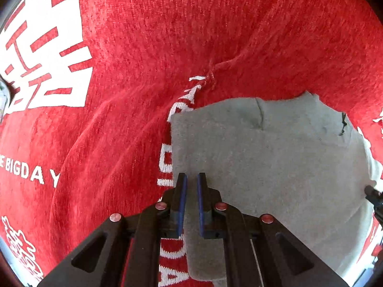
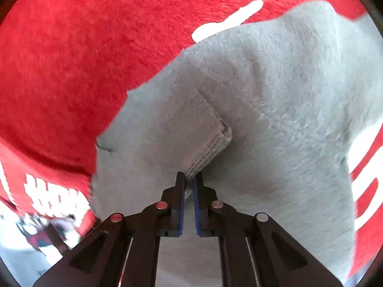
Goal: Fold small clothes
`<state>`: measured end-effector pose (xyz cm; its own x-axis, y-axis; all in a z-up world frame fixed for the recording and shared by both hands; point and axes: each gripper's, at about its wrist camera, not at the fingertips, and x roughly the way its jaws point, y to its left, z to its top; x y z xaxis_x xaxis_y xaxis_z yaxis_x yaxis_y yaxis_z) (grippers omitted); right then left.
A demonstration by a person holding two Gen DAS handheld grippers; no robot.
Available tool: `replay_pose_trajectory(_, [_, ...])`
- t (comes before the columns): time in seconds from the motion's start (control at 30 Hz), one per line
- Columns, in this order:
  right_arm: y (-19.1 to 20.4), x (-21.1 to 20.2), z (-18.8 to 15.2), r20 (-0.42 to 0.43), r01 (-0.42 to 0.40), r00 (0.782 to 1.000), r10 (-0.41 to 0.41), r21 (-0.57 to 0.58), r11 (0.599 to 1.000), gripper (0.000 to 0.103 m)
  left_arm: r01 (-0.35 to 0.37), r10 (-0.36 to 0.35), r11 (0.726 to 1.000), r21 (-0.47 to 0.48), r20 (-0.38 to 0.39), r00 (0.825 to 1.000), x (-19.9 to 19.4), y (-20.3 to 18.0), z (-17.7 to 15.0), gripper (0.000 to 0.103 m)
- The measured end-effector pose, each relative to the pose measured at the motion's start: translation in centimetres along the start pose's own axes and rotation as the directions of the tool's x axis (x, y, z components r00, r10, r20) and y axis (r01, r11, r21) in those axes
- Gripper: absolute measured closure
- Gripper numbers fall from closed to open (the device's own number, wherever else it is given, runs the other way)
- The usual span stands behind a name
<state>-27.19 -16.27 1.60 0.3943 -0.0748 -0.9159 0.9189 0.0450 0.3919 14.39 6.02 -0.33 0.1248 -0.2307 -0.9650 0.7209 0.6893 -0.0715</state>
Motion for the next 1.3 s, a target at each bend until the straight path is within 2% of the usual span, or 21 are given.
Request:
replay_pose_trajectory(0.1, [0.0,-0.6,-0.4,0.046,0.096,0.995,-0.092,-0.100,0.990,0.096,-0.029,0.029,1.000,-0.004,0.000,1.000,0.1,-0.4,0.2,0.093])
replay_pose_trajectory(0.2, [-1.6,-2.6,-0.3,0.042,0.140,0.990,-0.137,-0.102,0.985,0.096,-0.067,0.067,0.998,-0.014,-0.009,0.998,-0.2,-0.8,0.2,0.093])
replay_pose_trajectory(0.3, [-3.1,-4.1,0.0,0.027,0.124,0.992,-0.122,-0.065,0.990,0.095,-0.089,0.088,0.996,-0.016,-0.009,0.996,-1.5,-1.5,0.2,0.093])
replay_pose_trajectory(0.47, [-4.4,-5.5,-0.3,-0.017,0.067,0.998,-0.068,-0.057,0.996,0.093,-0.095,0.094,0.995,0.034,0.025,0.995,-4.6,-4.3,-1.3,0.093])
replay_pose_trajectory(0.5, [-4.8,-5.9,-0.5,-0.023,0.057,0.998,-0.059,-0.062,0.996,0.087,-0.088,0.087,0.995,0.046,0.029,0.996,-5.2,-5.2,-1.6,0.093])
replay_pose_trajectory(0.57, [-3.9,-5.4,-0.6,-0.020,0.042,0.999,-0.043,-0.069,0.997,0.063,-0.078,0.076,0.995,0.062,0.030,0.997,-6.2,-6.6,-2.3,0.092])
replay_pose_trajectory(0.6, [-3.5,-5.3,-0.5,-0.014,0.030,0.999,-0.031,-0.078,0.997,0.052,-0.079,0.077,0.995,0.067,0.029,0.997,-6.5,-7.3,-2.7,0.073])
replay_pose_trajectory(0.63, [-3.1,-5.3,-0.3,-0.007,0.019,1.000,-0.019,-0.089,0.996,0.051,-0.079,0.077,0.994,0.071,0.031,0.997,-6.5,-8.5,-3.2,0.032])
replay_pose_trajectory(0.67, [-2.3,-4.8,-0.1,-0.002,0.010,1.000,-0.010,-0.097,0.995,0.051,-0.080,0.078,0.994,0.071,0.041,0.996,-7.0,-9.1,-3.6,0.014])
replay_pose_trajectory(0.7, [-1.7,-4.3,0.3,0.003,0.000,1.000,0.000,-0.106,0.994,0.051,-0.089,0.084,0.993,0.075,0.070,0.994,-7.5,-10.0,-4.0,0.006])
replay_pose_trajectory(0.73, [-1.0,-3.7,0.7,0.007,-0.007,1.000,0.008,-0.109,0.994,0.051,-0.095,0.088,0.992,0.087,0.083,0.993,-7.4,-10.5,-4.2,0.006])
replay_pose_trajectory(0.87, [0.2,-1.1,1.9,-0.008,0.008,1.000,-0.009,-0.080,0.997,0.051,-0.089,0.083,0.989,0.120,0.054,0.995,-7.2,-13.1,-5.0,0.005])
replay_pose_trajectory(1.0, [1.5,-0.4,1.9,-0.003,0.135,0.990,-0.138,-0.205,0.970,0.060,-0.142,0.138,0.982,0.125,0.039,0.990,-6.6,-14.6,-5.2,0.005])
replay_pose_trajectory(1.07, [1.9,-0.5,1.6,0.004,0.167,0.985,-0.172,-0.251,0.953,0.060,-0.166,0.165,0.980,0.112,0.018,0.986,-6.3,-15.1,-5.3,0.005])
replay_pose_trajectory(1.17, [0.8,-1.8,1.3,-0.014,0.095,0.995,-0.102,-0.247,0.964,0.057,-0.180,0.182,0.980,0.084,-0.017,0.983,-5.3,-15.4,-5.2,0.005])
replay_pose_trajectory(1.23, [-1.2,-3.0,1.3,-0.031,0.031,0.999,-0.038,-0.198,0.980,0.042,-0.168,0.172,0.982,0.080,-0.043,0.984,-4.8,-15.9,-5.3,0.006])
replay_pose_trajectory(1.3, [-3.2,-4.3,1.3,-0.029,-0.001,1.000,-0.004,-0.157,0.988,0.037,-0.147,0.153,0.984,0.102,-0.056,0.987,-4.6,-16.8,-5.5,0.006])
